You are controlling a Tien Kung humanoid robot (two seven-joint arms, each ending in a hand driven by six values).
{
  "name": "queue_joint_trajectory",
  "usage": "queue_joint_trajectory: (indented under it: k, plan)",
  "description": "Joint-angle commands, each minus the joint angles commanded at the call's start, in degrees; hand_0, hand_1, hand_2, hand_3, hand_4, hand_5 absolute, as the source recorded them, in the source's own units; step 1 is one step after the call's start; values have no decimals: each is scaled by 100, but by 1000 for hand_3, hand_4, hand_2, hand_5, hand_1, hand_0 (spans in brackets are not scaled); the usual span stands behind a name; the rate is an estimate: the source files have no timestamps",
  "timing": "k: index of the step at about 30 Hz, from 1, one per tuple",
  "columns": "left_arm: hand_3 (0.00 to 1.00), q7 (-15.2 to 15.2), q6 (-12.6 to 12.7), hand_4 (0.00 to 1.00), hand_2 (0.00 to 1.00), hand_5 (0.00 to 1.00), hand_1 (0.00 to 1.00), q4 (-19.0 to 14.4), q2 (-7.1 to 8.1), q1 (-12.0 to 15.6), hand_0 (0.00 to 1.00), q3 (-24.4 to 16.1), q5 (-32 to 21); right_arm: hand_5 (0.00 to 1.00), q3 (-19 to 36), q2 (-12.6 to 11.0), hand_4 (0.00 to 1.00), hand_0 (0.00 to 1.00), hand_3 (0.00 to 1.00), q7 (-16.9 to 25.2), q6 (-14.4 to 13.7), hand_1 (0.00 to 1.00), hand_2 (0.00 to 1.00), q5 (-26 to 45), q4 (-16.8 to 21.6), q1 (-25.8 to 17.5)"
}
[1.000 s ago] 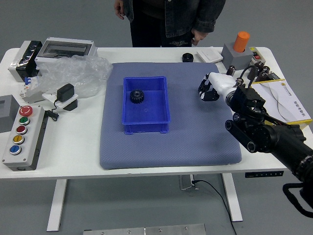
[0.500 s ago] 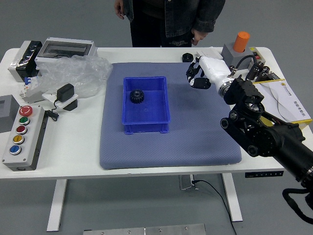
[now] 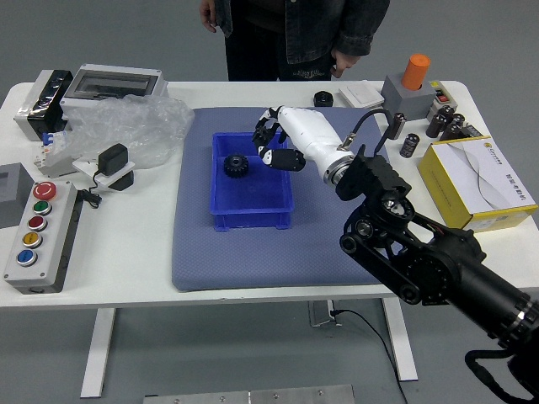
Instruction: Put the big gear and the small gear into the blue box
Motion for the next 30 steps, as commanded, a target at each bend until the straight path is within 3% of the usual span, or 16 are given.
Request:
queue_joint_trajectory:
  k: [2, 3, 8, 9, 13, 14, 19, 20, 30]
  plan:
    - [715, 0, 0, 452, 721, 16, 681, 0, -2, 1, 731, 1, -2, 100, -40, 43, 571, 614, 554, -2, 2, 471, 487, 35, 7, -38]
    - [715, 0, 0, 452, 721, 16, 681, 0, -3, 1, 731, 2, -4, 221, -55, 61, 509, 635, 583, -6, 10, 481, 506, 56, -1, -53]
    - [715, -1, 2, 452, 721, 16, 681, 0, -4, 3, 731, 10, -20, 221, -55, 101, 509, 635, 583, -35, 136, 481, 506, 190, -64, -97]
    - [715, -1, 3, 451, 720, 16, 681, 0, -4, 3, 731, 14, -25, 353, -44, 103, 708, 607, 774, -35, 161, 544, 617, 219, -75, -100]
    - [715, -2, 6, 451, 720, 16, 681, 0, -6, 5, 731, 18, -33, 353, 7, 108, 708, 607, 774, -19, 223, 544, 617, 277, -96, -97]
    - [716, -2, 6, 451, 720, 17, 681, 0, -7, 4, 731, 17, -32, 405, 19, 107, 776, 651, 878, -18, 241, 587, 723, 286, -100, -94]
    - [716, -4, 5, 451, 720, 17, 681, 0, -9, 0, 731, 9, -25, 405, 68, 100, 776, 651, 878, -27, 348, 587, 723, 326, -94, -85]
    - [714, -4, 5, 449, 718, 16, 682, 0, -10, 0, 731, 7, -24, 424, 73, 99, 797, 673, 902, -38, 366, 626, 789, 328, -84, -85]
    - [714, -6, 6, 447, 719, 17, 682, 0, -13, 2, 731, 30, -57, 439, 222, -40, 811, 678, 898, -128, 433, 626, 788, 280, 166, -105]
